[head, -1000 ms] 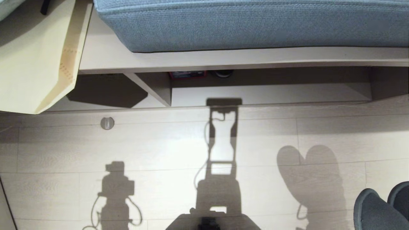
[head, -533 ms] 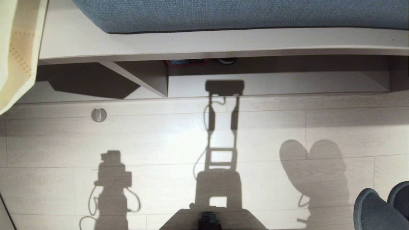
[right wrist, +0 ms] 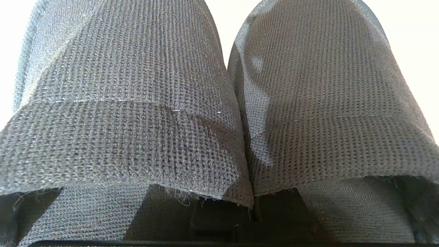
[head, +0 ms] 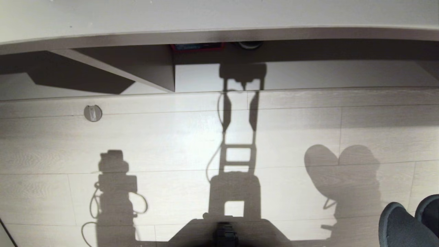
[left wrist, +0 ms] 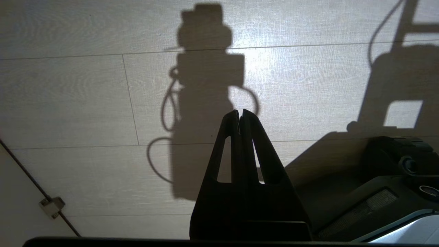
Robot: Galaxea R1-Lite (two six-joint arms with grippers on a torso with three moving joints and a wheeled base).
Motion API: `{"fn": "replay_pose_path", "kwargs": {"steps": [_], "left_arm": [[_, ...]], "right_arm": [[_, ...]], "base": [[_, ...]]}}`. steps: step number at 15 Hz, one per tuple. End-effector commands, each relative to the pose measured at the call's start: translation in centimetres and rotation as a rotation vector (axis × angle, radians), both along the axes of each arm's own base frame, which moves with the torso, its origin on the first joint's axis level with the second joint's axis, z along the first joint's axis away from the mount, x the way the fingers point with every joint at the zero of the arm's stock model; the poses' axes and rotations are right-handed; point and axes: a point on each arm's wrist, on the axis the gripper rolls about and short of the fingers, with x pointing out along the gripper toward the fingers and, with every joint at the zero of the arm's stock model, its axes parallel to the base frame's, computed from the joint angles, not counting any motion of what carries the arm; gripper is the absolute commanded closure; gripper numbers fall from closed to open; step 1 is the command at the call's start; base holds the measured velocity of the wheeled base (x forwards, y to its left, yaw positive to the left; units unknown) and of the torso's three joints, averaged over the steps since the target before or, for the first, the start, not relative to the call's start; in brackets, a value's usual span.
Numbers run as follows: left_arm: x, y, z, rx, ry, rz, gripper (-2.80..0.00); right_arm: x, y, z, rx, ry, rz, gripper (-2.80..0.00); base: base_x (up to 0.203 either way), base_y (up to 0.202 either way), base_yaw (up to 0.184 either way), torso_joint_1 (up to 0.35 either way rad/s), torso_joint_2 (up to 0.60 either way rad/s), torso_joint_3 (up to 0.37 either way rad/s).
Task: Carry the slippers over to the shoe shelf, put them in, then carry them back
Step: Place the slippers into the shoe cabinet
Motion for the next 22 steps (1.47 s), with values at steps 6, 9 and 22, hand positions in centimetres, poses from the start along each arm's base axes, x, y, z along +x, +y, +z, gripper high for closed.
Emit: {"fn": "replay_pose_path", "kwargs": {"steps": [6,9,22], "left_arm": [[0.01,0.00,-0.01,-0.001,0.001,0.001,0.00],[0.00,0.00,0.01,-0.001,-0.001,0.001,0.00],[0.01,0.00,-0.01,0.000,0.001,0.001,0.00]], "right_arm": [[-0.01,0.00,0.00,-0.001,-0.001,0.001,0.00],[-0.01,0.00,0.00,0.001,-0.001,0.001,0.00],[0.01,0.00,-0.04,-0.001,0.001,0.001,0.00]], "base": [[0.000,0.000,0.000,0.003,0.00,-0.152],[0.000,0.000,0.000,0.000,0.00,-0.012],[0.000,0.000,0.000,0.000,0.00,0.000]]}}
